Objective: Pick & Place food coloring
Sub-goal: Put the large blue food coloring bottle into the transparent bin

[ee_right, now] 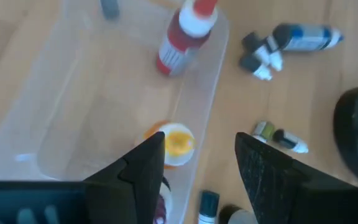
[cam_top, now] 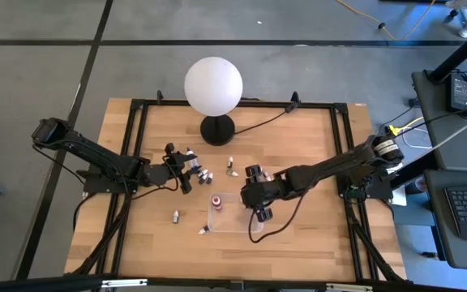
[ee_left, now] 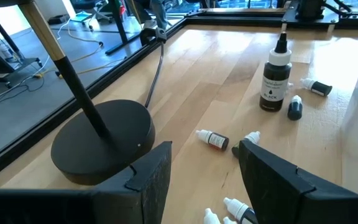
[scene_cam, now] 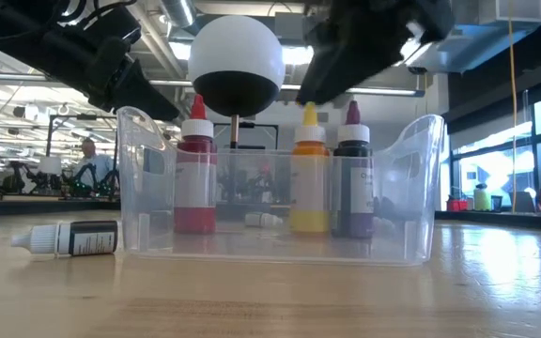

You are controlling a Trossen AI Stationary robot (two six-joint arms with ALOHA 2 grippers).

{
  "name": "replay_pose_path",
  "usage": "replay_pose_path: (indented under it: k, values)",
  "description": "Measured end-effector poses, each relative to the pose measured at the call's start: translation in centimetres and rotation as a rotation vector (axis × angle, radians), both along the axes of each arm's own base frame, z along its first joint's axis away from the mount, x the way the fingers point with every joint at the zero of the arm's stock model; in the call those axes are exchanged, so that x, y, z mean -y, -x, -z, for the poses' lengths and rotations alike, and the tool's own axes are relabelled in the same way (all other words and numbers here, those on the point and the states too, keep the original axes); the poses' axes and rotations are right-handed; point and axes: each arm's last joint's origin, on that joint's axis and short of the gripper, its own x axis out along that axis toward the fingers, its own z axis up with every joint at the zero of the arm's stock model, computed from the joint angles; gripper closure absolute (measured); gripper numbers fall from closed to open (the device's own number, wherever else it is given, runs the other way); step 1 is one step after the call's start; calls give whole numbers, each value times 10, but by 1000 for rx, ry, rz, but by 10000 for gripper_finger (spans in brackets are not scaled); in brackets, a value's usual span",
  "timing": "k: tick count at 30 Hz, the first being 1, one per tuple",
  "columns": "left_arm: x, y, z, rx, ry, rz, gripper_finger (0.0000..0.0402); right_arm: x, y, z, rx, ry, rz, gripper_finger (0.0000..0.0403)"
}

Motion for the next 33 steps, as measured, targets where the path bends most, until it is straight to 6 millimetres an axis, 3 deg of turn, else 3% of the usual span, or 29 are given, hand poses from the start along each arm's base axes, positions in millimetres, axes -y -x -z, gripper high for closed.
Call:
replay_pose_path:
  k: [4,11,17,24,27,33]
  values:
    - [0,0,0,-3,-1,0,219,-2,14,-25,54,-33,-23,205]
    - [0,0,-1,0,-7,-2,219,0,58,-61,79,-113,22,205]
    - [-11,-12,-25,137,142,-119,219,5,93,-41,169,-198,56,205]
    - [-35,-13,-55,-74,322,-298,219,18,118,-20,263,-252,105,205]
    - [-40,-7,-58,-156,421,-422,219,19,122,-16,267,-251,101,205]
    - [-54,-14,-47,-108,603,-618,219,20,122,-12,266,-198,65,205]
